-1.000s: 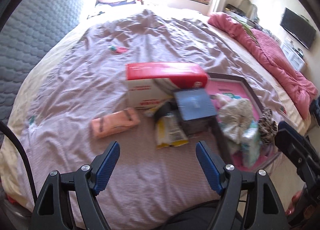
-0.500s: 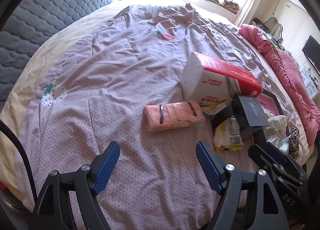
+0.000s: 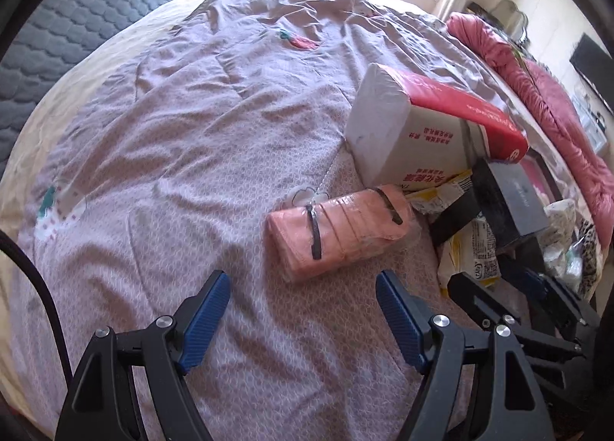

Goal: Organize soft objects
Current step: 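Move the left tool to the pink wrapped pack while the right tool approaches the yellow snack bag, then grasp the pink wrapped pack with the left tool while the right tool grasps the yellow snack bag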

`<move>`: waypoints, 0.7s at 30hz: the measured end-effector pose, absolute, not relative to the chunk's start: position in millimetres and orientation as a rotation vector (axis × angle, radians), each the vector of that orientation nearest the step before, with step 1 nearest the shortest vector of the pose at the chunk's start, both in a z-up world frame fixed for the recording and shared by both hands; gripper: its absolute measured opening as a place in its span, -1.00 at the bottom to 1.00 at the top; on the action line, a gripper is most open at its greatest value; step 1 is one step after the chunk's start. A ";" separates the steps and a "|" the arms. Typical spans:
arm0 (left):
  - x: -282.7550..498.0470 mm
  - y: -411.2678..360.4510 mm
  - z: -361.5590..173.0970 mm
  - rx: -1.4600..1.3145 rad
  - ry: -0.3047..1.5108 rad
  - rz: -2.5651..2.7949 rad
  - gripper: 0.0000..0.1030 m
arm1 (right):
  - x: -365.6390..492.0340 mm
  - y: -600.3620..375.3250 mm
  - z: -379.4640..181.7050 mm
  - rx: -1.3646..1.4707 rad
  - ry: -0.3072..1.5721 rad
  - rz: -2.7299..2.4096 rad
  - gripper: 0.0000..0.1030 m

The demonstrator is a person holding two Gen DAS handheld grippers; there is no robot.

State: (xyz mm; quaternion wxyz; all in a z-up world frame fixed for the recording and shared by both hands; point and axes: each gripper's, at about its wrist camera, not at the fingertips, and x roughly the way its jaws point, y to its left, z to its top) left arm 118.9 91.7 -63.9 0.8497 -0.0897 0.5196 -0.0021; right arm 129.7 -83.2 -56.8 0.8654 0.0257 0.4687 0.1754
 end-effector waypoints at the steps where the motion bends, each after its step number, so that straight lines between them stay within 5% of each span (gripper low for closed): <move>1: 121.6 91.8 -64.1 -0.172 1.093 -0.015 0.51 | 130.4 -80.5 -58.1 0.059 0.982 0.377 0.46; 17: 161.7 99.1 -77.1 0.079 1.131 -0.256 0.50 | 148.8 -59.8 -74.9 0.130 0.993 0.289 0.44; 21: 170.9 88.3 -80.1 0.144 1.144 -0.325 0.50 | 149.7 -67.1 -82.7 0.115 1.007 0.282 -0.10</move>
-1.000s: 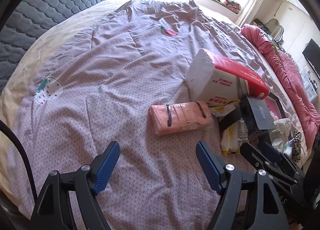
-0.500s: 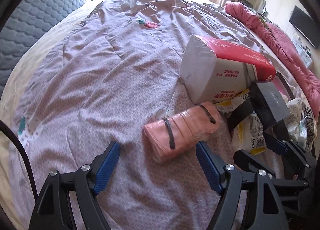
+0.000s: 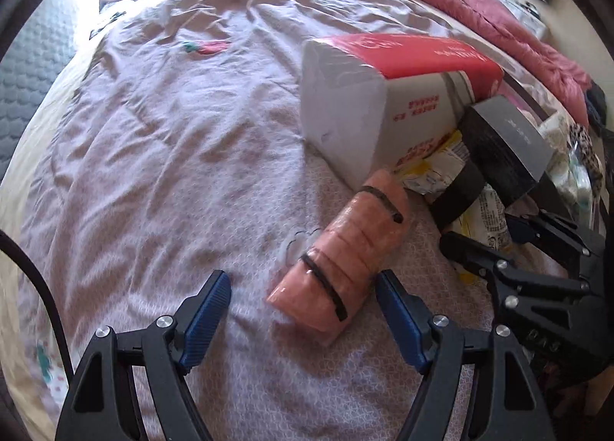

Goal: Organize soft objects
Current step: 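Grasp the pink wrapped pack with the left tool while the right tool grasps the yellow snack bag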

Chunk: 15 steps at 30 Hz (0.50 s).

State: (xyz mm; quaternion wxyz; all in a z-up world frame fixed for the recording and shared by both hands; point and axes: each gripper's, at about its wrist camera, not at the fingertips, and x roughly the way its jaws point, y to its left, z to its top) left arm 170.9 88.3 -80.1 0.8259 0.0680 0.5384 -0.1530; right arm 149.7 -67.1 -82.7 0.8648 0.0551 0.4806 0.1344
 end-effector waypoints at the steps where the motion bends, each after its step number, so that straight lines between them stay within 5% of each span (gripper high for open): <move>1: 173.7 83.6 -82.0 0.167 1.149 -0.331 0.50 | 151.5 -72.8 -84.8 0.150 1.019 0.294 -0.13; 5: 178.6 69.6 -87.8 0.198 1.163 -0.327 0.46 | 152.0 -84.7 -83.8 0.222 1.027 0.358 -0.20; 7: 176.5 66.9 -86.0 0.167 1.152 -0.316 0.16 | 148.7 -91.8 -82.3 0.269 1.044 0.399 -0.22; 12: 162.5 71.4 -81.7 0.063 1.135 -0.267 -0.02 | 134.2 -104.8 -74.4 0.309 1.066 0.470 -0.22; 15: 152.6 80.4 -75.0 -0.037 1.124 -0.218 -0.53 | 127.6 -110.3 -65.5 0.314 1.041 0.491 -0.23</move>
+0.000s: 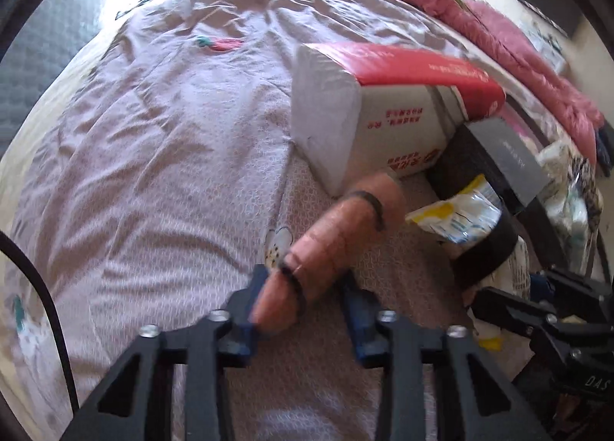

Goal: Organize soft objects
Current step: 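Grasp the pink wrapped pack with the left tool while the right tool grasps the yellow snack bag, then carry the pink pack and the yellow snack bag over the pink book tray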

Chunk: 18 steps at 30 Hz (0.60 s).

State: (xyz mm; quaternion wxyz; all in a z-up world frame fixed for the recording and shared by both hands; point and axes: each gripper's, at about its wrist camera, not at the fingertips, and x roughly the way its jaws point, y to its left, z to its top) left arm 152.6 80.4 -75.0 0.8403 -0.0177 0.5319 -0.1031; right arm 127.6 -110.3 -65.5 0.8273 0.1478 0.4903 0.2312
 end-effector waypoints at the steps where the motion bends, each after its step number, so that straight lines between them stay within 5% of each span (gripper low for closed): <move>1: 148.2 87.3 -73.5 -0.126 1.135 -0.209 -0.58 | 124.0 -110.4 -60.5 0.296 1.025 0.499 -0.23; 3: 140.0 92.9 -70.0 -0.230 1.132 -0.228 -0.76 | 114.7 -108.4 -51.5 0.259 0.993 0.515 -0.23; 18: 85.7 48.8 -5.8 -0.228 1.012 -0.245 -0.79 | 83.7 -153.3 6.7 0.271 0.816 0.511 -0.23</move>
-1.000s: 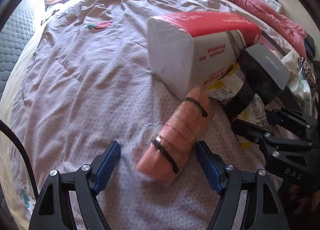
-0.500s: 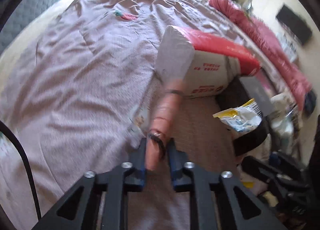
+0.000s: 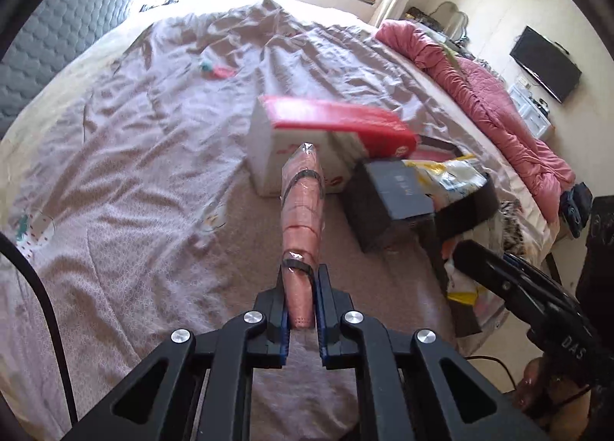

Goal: Organize soft objects
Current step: 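Carry the pink pack and the yellow snack bag over the pink book tray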

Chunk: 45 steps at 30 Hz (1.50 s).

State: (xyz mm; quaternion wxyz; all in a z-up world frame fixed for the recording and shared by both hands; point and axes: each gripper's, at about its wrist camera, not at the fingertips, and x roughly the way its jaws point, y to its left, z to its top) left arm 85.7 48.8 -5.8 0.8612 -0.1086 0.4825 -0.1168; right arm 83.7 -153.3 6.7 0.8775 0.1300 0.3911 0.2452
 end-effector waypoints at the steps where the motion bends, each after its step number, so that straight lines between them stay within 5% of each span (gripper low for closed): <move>1: 82.5 40.5 2.7 -0.219 1.000 -0.253 -0.79 | 81.6 -159.0 12.4 0.270 0.797 0.508 -0.23; 24: 77.8 -139.1 40.1 -0.035 0.985 -0.454 -0.79 | 53.6 -321.9 49.1 0.347 0.657 0.271 -0.23; 45: 117.0 -189.3 10.9 0.031 1.060 -0.474 -0.79 | 62.9 -348.7 16.5 0.387 0.712 0.239 -0.23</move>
